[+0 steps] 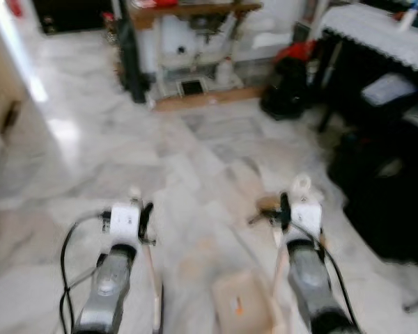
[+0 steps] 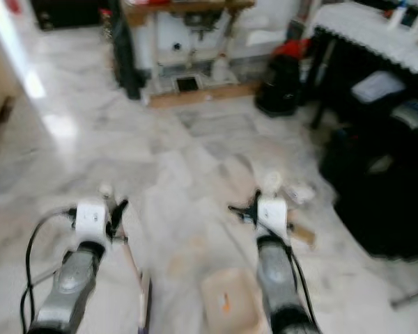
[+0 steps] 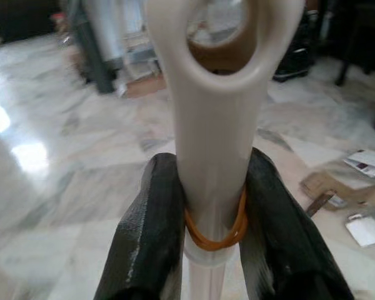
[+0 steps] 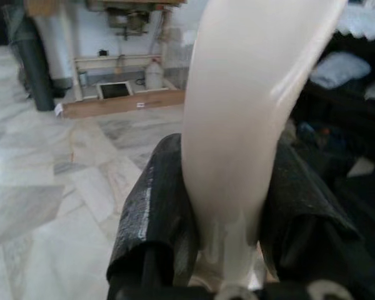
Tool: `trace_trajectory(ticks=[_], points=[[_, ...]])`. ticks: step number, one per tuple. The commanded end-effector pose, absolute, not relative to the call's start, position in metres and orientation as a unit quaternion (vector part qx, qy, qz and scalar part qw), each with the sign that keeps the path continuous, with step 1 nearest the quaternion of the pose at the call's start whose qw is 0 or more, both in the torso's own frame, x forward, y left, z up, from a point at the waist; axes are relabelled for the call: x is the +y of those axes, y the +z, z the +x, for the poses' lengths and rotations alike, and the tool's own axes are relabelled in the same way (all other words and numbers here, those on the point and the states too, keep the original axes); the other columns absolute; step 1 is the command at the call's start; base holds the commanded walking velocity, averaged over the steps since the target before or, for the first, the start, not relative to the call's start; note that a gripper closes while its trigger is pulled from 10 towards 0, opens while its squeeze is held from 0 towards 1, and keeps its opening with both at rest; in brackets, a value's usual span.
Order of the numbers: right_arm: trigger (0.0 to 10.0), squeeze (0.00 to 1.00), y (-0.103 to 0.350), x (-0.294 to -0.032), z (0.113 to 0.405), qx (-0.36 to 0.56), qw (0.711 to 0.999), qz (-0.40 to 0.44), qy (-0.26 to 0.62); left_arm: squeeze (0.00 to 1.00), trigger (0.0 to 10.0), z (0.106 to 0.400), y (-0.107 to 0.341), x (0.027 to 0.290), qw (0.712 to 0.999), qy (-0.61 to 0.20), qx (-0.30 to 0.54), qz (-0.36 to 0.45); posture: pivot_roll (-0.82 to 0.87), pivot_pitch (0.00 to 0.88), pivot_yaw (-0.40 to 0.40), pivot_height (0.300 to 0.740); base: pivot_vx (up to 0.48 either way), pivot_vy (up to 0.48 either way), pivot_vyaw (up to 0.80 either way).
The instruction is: Sweep floor
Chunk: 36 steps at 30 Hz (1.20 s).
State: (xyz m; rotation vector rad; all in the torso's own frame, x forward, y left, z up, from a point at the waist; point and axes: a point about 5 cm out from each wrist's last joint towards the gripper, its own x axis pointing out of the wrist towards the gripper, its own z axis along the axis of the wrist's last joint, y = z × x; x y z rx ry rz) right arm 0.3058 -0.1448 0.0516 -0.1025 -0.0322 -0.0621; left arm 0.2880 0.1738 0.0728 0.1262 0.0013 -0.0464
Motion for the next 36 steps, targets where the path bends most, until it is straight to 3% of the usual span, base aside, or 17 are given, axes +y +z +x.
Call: trace_trajectory(ticks=[1,15,36], points=[[10.0,0.00,0.0576,-0.1515,0.3087,-0.029,0.997,-0.050,-0.040,0.00,10.0,0.2903,0.0798,0.1732,0.997,-0.024,-0.017,0.068,0.13,0.034,0.034,0.740,0.364,0.000,0.00],[10.0,0.00,0.0569,-0.1504,0.3085,-0.028,0.998,-0.049,-0.039,0.00,10.0,0.2903,0.0798,0.1733,0.997,-0.024,-0.017,0.068,0.14,0.033,0.034,0.740,0.365,0.000,0.00],[10.0,0.00,0.0562,-0.1497,0.3092,-0.023,0.998,-0.049,-0.037,0.00,10.0,0.2908,0.0841,0.1721,0.997,-0.024,-0.022,0.069,0.14,0.021,0.031,0.740,0.363,0.000,-0.78]])
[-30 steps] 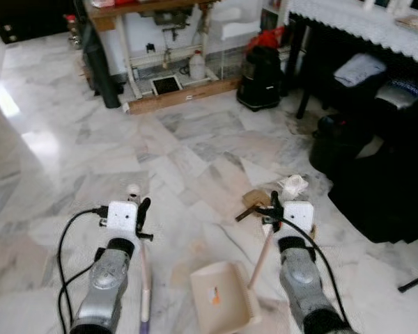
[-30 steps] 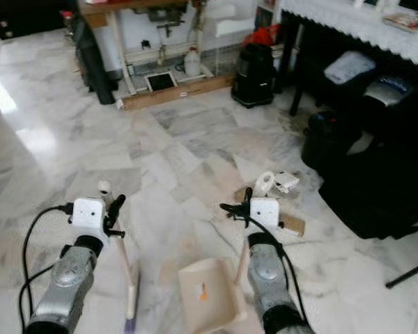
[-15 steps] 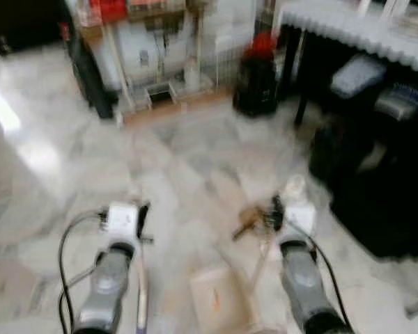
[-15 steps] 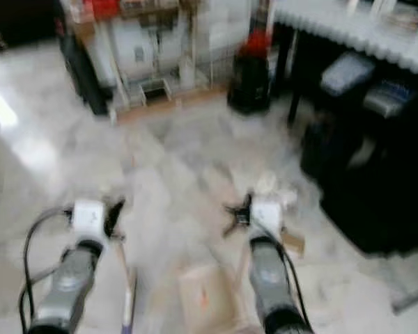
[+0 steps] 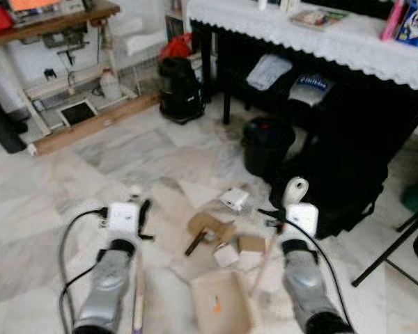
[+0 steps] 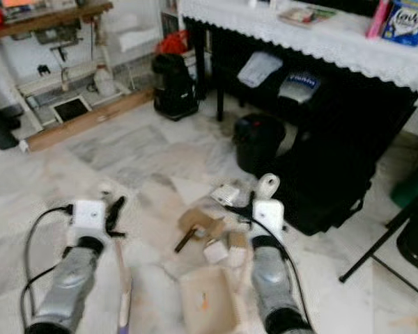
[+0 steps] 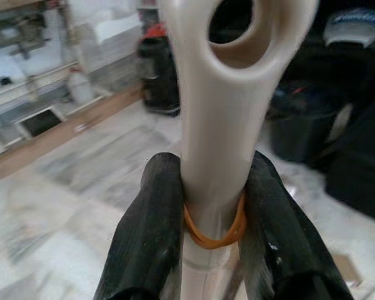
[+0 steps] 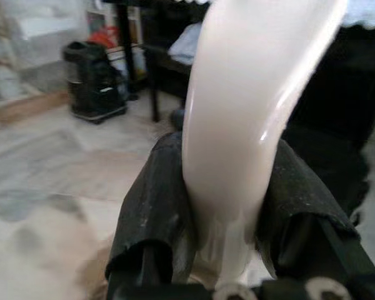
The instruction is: Sweep floor
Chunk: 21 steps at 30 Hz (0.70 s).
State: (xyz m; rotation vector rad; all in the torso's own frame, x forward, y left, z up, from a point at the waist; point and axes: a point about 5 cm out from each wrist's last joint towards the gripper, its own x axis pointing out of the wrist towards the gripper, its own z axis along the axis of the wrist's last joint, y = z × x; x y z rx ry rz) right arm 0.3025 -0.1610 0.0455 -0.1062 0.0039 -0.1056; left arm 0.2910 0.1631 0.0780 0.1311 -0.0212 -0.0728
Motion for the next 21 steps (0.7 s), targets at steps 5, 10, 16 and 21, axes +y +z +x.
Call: trace_trajectory(ticks=[5,10,16,21], points=[[10.0,0.00,0.0565,-0.1484,0.3093,-0.024,0.998,-0.048,-0.035,0.00,10.0,0.2908,0.0849,0.1722,0.997,-0.022,-0.023,0.069,0.14,0.021,0.031,0.740,0.359,0.000,-0.63],[10.0,0.00,0.0568,-0.1476,0.3084,-0.028,0.998,-0.049,-0.034,0.00,10.0,0.2904,0.0862,0.1727,0.997,-0.018,-0.025,0.072,0.14,0.025,0.032,0.740,0.352,0.000,0.00],[10.0,0.00,0.0567,-0.1476,0.3081,-0.029,0.998,-0.051,-0.034,0.00,10.0,0.2900,0.0879,0.1742,0.997,-0.011,-0.031,0.075,0.13,0.028,0.032,0.740,0.344,0.000,0.00],[10.0,0.00,0.0566,-0.1482,0.3076,-0.029,0.998,-0.050,-0.035,0.00,10.0,0.2913,0.0929,0.1801,0.996,0.012,-0.049,0.079,0.13,0.031,0.033,0.740,0.176,0.000,0.00]])
